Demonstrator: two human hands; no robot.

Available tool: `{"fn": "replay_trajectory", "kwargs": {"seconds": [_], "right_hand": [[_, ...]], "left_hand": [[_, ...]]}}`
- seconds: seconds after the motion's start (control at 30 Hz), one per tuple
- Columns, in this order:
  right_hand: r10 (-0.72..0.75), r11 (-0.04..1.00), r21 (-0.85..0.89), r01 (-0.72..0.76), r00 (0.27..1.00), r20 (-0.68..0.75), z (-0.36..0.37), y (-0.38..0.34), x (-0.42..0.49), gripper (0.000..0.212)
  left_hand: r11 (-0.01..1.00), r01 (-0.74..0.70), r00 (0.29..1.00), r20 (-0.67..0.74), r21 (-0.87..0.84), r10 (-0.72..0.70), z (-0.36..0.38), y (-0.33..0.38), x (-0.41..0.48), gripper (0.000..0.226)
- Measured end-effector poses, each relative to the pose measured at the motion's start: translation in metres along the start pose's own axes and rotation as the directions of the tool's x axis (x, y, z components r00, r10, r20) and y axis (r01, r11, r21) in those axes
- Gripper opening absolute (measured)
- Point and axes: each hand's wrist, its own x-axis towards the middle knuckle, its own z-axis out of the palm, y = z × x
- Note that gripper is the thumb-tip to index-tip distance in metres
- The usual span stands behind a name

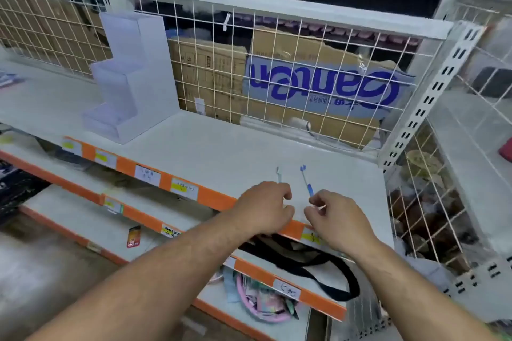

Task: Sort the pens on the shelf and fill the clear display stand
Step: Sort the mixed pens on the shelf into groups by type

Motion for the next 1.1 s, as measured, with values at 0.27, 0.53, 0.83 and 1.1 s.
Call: {"fn": "replay_trajectory", "kwargs": {"seconds": [0.27, 0.53, 0.83, 1.1], "right_hand": [[0.047, 0.997, -0.056, -0.044, 0.997, 0.056, 0.013, 0.025, 0.071, 0.013], [0.12, 0.988, -0.11, -0.107, 0.986, 0.119, 0.023, 0.04, 0.109, 0.017], [0.177, 0.981, -0.112, -0.159, 0.969, 0.175, 0.024, 0.035, 0.122, 0.007], [0.132, 0.968, 0.187, -0.169, 0.972, 0.196, 0.012, 0.008, 0.119, 0.016]], "left_hand": [[0.975, 0.183, 0.979, 0.064, 0.127, -0.192, 0.007, -0.01, 0.06, 0.022], [0.923, 0.335, 0.93, 0.088, 0.191, -0.356, 0.014, -0.011, 0.094, 0.012], [0.887, 0.46, 0.881, 0.108, 0.028, -0.46, 0.015, -0.015, 0.107, 0.018], [0.83, 0.498, 0.86, 0.021, -0.25, -0.509, -0.011, -0.019, 0.094, 0.016]]}}
